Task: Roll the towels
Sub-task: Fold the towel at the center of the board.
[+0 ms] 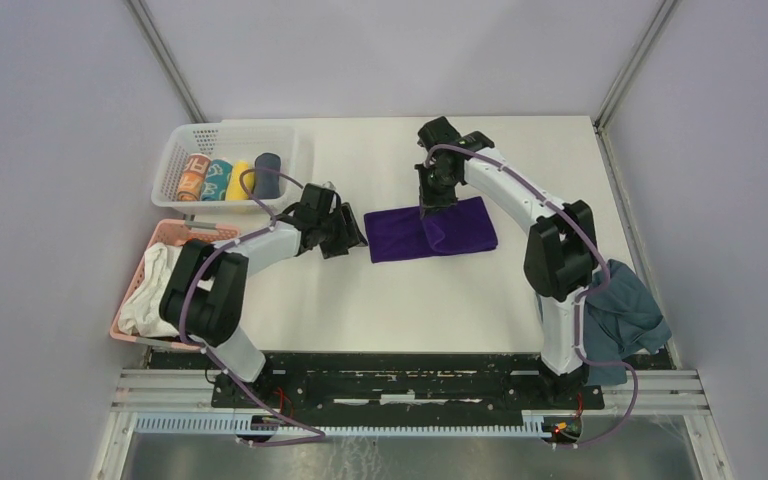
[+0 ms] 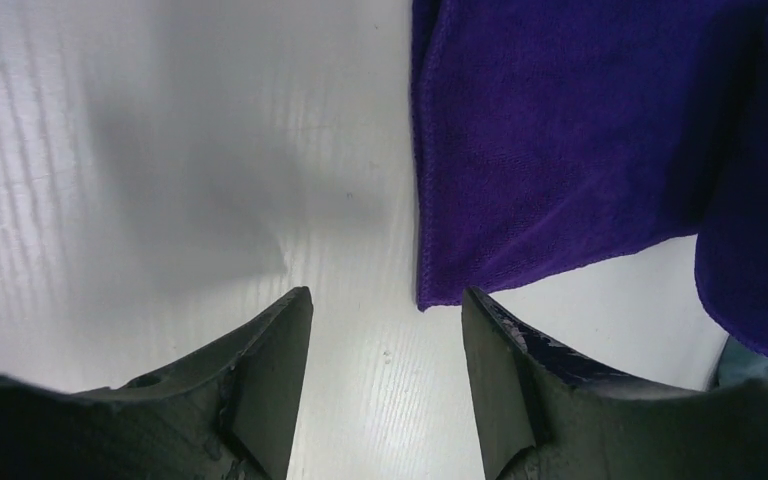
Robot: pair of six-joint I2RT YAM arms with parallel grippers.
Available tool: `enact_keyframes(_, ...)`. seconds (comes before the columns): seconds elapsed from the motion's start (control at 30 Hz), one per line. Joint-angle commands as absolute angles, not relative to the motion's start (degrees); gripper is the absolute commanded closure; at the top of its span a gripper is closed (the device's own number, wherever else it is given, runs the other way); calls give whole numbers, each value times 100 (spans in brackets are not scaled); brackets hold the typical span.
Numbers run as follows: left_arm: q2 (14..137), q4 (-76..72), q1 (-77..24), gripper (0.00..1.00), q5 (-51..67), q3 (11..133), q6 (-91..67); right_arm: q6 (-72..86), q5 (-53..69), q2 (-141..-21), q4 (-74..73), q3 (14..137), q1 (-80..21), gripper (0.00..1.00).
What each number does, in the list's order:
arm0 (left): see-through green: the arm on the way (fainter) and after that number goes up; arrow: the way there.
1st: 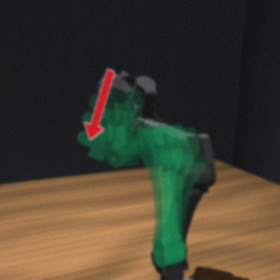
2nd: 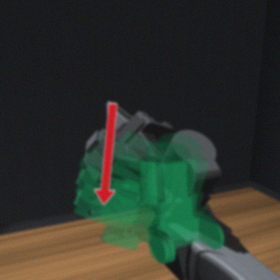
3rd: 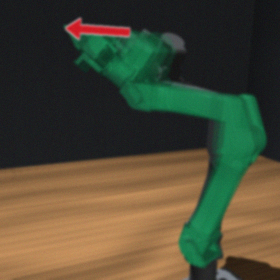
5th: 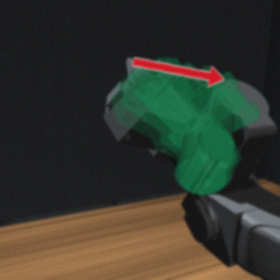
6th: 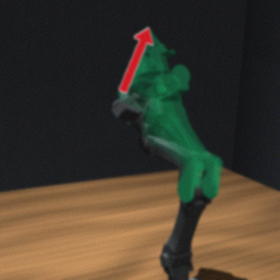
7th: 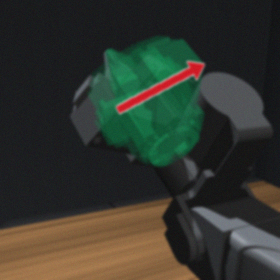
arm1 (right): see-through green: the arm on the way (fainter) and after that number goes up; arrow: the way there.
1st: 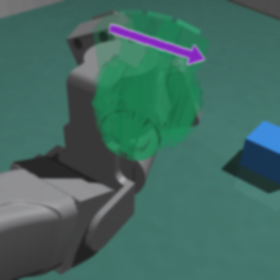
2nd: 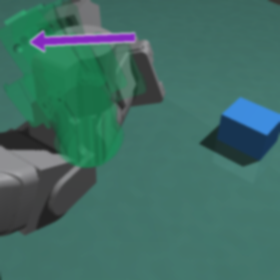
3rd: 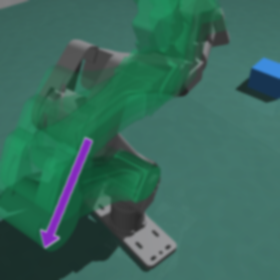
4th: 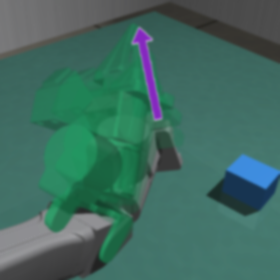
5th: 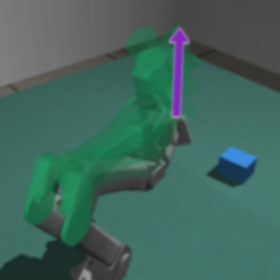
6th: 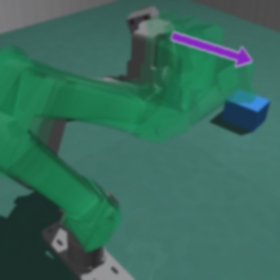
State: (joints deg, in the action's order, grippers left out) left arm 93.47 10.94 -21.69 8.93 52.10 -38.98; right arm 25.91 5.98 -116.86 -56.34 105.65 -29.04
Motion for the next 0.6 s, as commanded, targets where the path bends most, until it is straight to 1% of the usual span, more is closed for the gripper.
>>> enact_keyframes(0.0,9572,637,-2282,38,1129,5319,-4201,3041,375,-11651,-5284,10925,-3085,99)
enact_keyframes(0.2,9869,536,-2388,47,1135,5342,-4236,3182,302,-11832,-5248,11215,-3292,98)
enact_keyframes(0.57,10026,482,-2518,61,1069,5267,-4228,3388,287,-12272,-5141,11500,-3577,95)
